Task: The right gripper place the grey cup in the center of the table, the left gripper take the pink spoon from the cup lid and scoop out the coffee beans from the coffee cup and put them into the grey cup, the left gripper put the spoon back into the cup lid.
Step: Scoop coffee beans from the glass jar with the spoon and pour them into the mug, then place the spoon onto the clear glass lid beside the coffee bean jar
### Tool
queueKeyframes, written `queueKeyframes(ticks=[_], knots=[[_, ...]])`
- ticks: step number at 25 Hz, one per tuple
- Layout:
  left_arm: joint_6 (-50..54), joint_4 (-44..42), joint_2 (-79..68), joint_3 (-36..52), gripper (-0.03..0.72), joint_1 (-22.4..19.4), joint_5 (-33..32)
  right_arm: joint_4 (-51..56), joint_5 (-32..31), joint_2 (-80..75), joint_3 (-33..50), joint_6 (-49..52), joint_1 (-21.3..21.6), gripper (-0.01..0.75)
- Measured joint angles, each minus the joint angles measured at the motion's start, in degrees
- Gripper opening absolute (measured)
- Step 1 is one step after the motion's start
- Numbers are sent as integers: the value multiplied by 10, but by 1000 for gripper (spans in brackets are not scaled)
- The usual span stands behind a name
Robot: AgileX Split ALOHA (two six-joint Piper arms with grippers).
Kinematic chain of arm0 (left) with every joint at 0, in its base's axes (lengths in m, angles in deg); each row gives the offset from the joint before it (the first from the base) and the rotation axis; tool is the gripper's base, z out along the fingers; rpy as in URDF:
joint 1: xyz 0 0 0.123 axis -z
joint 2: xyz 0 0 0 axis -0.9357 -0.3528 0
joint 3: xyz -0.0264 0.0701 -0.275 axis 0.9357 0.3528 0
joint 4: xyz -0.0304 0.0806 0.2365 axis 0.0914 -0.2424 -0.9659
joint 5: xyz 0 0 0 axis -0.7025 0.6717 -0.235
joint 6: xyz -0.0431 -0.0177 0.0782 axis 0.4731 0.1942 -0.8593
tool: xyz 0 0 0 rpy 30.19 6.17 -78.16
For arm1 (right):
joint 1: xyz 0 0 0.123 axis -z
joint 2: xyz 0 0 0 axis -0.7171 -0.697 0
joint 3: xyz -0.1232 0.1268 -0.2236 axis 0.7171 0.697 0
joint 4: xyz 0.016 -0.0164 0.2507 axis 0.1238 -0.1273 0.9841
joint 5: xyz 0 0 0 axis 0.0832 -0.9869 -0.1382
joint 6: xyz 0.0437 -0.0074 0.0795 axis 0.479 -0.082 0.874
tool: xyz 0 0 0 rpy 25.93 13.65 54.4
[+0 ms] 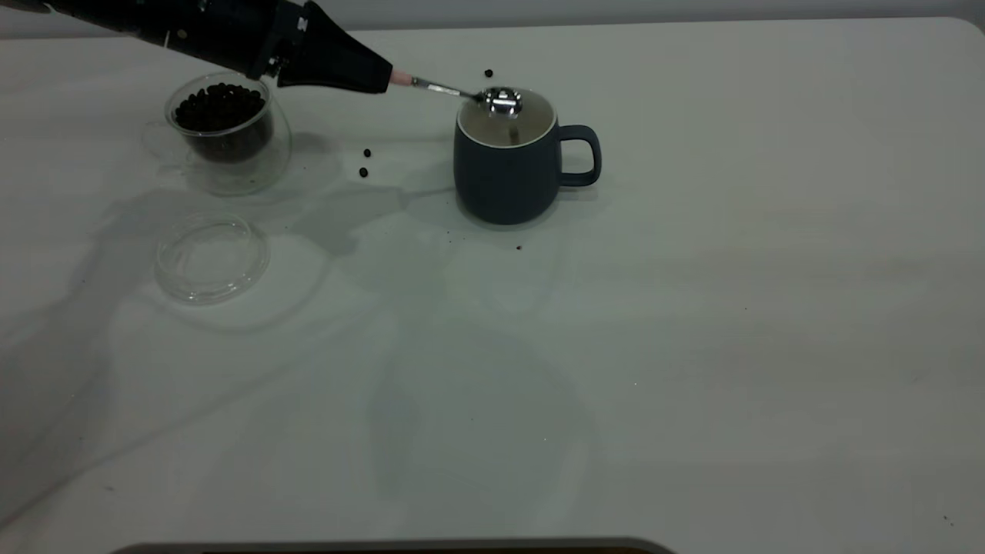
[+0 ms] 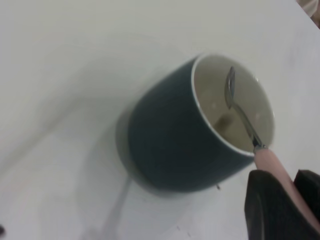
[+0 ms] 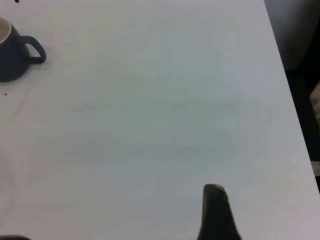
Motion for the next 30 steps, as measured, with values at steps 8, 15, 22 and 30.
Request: queueKeyframes(ticks=[8,15,22,30], knots=[[-39,43,9,0,119,-20,-47,0,0,0,0,0,0,531],[117,41,76,0,119,-128,-147,0,0,0,0,0,0,531],[261,-101,87,0,119,-226,-155,0,0,0,0,0,0,531],[300,-238,77,0,119,-254,-161,0,0,0,0,0,0,531]])
